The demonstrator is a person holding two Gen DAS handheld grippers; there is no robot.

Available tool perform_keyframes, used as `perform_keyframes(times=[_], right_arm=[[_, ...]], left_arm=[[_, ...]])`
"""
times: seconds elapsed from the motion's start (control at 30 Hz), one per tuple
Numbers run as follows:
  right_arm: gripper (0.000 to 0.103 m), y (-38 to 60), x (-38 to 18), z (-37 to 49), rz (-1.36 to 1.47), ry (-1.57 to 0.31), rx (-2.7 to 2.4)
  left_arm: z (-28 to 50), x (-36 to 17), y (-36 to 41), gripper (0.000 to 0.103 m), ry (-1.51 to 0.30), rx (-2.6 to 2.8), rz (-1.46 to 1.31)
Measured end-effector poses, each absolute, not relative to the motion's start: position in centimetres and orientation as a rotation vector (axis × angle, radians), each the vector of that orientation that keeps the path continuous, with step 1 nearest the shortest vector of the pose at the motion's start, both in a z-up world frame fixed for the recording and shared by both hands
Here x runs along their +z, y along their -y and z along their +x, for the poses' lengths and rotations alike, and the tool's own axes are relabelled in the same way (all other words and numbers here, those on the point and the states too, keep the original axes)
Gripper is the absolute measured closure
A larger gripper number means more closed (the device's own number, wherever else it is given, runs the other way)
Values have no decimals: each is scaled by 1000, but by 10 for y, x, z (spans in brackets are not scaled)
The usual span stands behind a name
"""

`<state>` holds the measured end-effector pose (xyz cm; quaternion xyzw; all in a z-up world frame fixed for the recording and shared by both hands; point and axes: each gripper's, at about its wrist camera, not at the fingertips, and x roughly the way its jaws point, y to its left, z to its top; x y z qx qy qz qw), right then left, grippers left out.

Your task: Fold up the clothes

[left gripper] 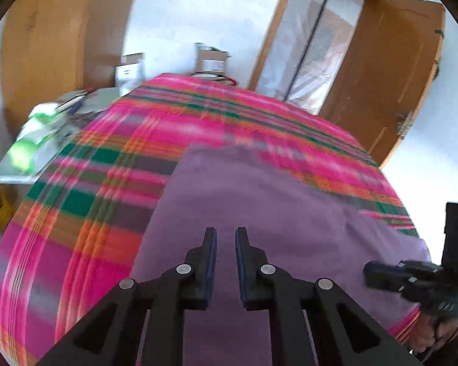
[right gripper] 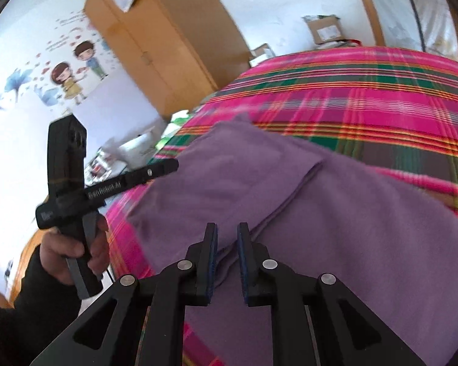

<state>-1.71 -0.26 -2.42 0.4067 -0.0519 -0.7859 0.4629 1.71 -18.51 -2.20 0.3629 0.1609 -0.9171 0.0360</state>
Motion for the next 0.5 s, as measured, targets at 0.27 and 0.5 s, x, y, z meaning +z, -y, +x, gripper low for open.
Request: perform_keyframes(times=[0.27, 0.5], right_arm=[[86, 8, -40, 4, 1012, 57, -1900], [86, -2, -36, 10, 993, 53, -1923]], left_arm=[[63, -38, 200, 91, -603, -2814, 1029], [80, -27, 205, 91, -576, -2792, 962]])
